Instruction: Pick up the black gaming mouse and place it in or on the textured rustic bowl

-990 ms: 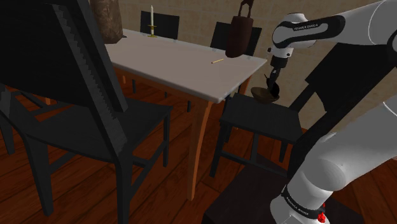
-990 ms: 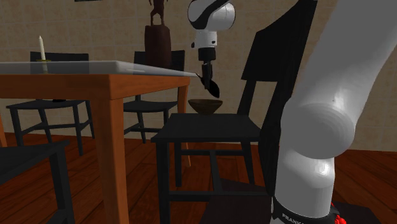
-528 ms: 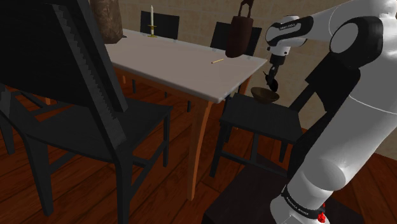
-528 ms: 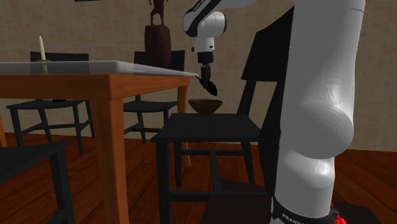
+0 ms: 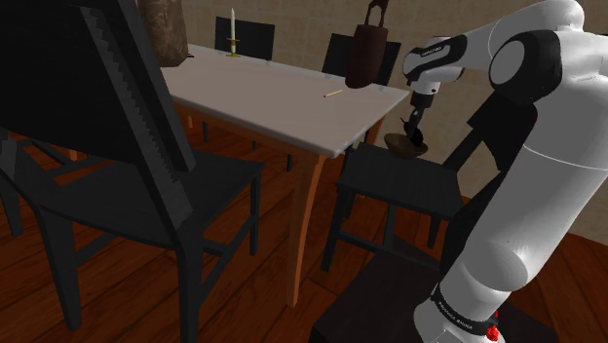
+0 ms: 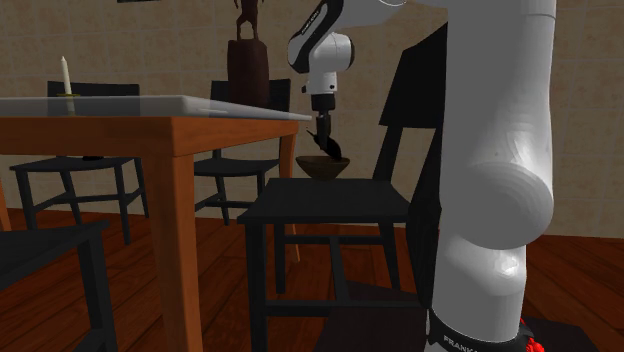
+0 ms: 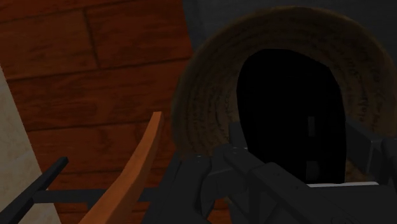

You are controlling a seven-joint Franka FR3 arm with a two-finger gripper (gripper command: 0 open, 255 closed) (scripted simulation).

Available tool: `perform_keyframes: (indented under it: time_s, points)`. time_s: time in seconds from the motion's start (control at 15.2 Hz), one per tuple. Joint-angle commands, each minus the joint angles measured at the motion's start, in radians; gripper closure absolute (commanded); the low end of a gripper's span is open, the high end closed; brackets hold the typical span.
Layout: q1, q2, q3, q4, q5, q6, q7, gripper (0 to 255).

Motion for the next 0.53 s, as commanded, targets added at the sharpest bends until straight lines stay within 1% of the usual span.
perform_keyframes:
  time_s: [0.0,0.26,0.46]
  points:
    - [-0.002,0.01,0.0,-0.016,0.007,0.024,-0.003,255]
    - [-0.004,0.022,0.0,-0.057,0.015,0.075,-0.006,255]
    - [-0.004,0.022,0.0,-0.057,0.015,0.075,-0.006,255]
